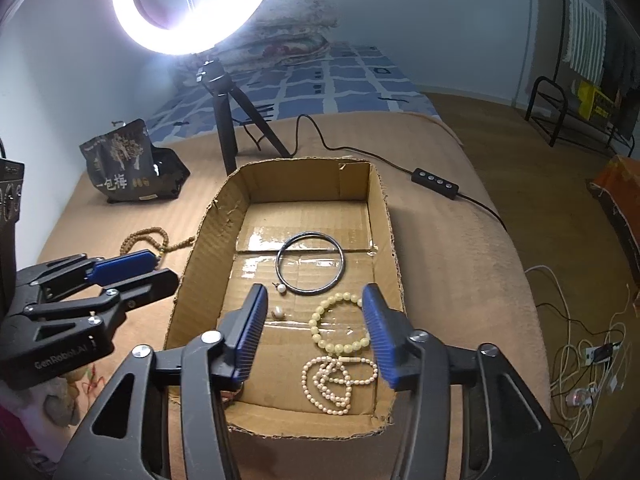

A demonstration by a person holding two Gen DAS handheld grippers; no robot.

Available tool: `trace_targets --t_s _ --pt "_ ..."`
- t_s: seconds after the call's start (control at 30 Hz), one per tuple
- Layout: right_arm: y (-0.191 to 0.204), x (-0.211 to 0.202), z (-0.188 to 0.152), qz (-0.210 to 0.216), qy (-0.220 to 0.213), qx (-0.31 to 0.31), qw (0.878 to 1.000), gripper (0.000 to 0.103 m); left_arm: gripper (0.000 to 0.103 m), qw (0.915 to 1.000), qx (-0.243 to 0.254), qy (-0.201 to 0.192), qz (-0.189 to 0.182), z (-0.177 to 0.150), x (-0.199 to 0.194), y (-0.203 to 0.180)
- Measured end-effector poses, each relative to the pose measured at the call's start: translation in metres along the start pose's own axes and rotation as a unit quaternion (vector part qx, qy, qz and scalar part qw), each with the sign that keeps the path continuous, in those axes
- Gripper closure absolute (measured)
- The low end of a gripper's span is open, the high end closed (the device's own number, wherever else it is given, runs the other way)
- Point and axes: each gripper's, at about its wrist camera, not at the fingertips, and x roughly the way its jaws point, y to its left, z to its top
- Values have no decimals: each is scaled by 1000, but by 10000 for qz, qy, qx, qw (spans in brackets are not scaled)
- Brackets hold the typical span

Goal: Organize jewelry
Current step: 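Open both tools to drop the earring and bracelet into the box, then move the left tool to the wooden bead necklace while the right tool approaches the jade pendant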

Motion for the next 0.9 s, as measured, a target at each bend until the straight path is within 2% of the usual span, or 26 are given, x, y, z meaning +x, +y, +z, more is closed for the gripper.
trace_targets --t_s 0.13,0.23,0.3,0.43,0.5,0.57,0.9 --pt "1 -4 0 -52 -36 8 10000 35 66 10000 -1 7 45 -3 -6 4" --pt "3 -6 0 -6 -52 33 10000 34 65 9999 19 -8 108 -5 -12 8" --pt "5 -6 0 -29 -22 60 10000 33 57 9998 15 -31 170 -6 -17 11" --pt "7 -3 -2 -57 84 104 9999 29 54 9997 -19 -96 245 -7 -29 21" --pt "8 -2 -2 -116 153 108 9998 29 46 9995 -21 -117 304 -7 -35 29" --pt "11 -2 -2 -170 198 106 9996 29 43 9991 -52 -172 372 -9 -44 40" --pt "23 -7 -1 -161 27 94 9998 28 43 9955 -530 -181 766 -29 -80 121"
